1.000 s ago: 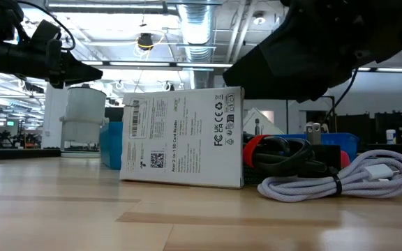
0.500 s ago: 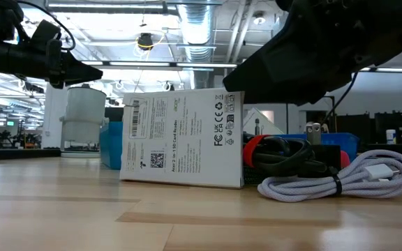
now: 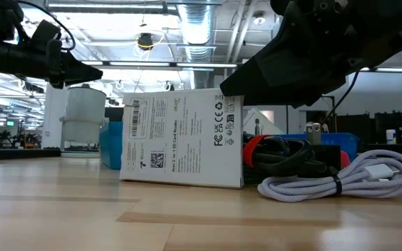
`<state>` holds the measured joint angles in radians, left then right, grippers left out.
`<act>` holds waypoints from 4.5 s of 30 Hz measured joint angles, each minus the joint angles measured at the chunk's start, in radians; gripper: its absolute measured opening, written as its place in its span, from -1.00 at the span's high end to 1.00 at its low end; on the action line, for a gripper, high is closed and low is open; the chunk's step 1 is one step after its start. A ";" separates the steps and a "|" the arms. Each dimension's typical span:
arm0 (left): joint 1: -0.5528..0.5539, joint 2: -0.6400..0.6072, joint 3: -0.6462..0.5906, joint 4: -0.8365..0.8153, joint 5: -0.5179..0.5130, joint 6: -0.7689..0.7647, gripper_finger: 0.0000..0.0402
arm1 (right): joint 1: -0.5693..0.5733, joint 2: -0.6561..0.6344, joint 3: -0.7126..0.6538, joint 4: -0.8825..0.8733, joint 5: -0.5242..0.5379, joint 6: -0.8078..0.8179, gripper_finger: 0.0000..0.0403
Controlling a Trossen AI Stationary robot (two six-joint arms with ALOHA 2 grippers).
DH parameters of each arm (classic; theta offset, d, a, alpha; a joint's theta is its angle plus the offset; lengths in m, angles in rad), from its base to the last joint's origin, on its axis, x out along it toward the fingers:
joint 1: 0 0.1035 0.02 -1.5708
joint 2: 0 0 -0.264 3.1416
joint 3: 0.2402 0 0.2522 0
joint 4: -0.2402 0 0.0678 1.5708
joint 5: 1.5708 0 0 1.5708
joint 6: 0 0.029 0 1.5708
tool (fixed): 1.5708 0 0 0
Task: Pick and place items into bin
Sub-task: Put the card reader box into the yellow bin
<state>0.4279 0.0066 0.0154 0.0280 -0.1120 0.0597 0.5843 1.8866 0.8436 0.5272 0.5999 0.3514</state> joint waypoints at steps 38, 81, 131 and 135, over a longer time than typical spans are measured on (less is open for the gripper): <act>0.000 0.000 0.000 0.000 0.000 0.000 0.41 | -0.024 0.000 -0.001 0.001 -0.018 0.014 0.76; 0.000 0.000 0.000 0.000 0.000 0.000 0.41 | -0.061 -0.301 -0.001 -0.041 0.222 -0.303 0.79; 0.000 0.000 0.000 0.000 0.000 0.000 0.41 | -0.589 -0.565 -0.113 -0.587 0.282 -0.087 0.78; 0.000 0.000 0.000 0.000 0.000 0.000 0.41 | -0.597 -0.565 -0.176 -0.480 0.252 -0.088 0.78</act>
<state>0.4282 0.0063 0.0158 0.0280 -0.1120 0.0597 -0.0125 1.3220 0.6680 0.0475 0.8523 0.2639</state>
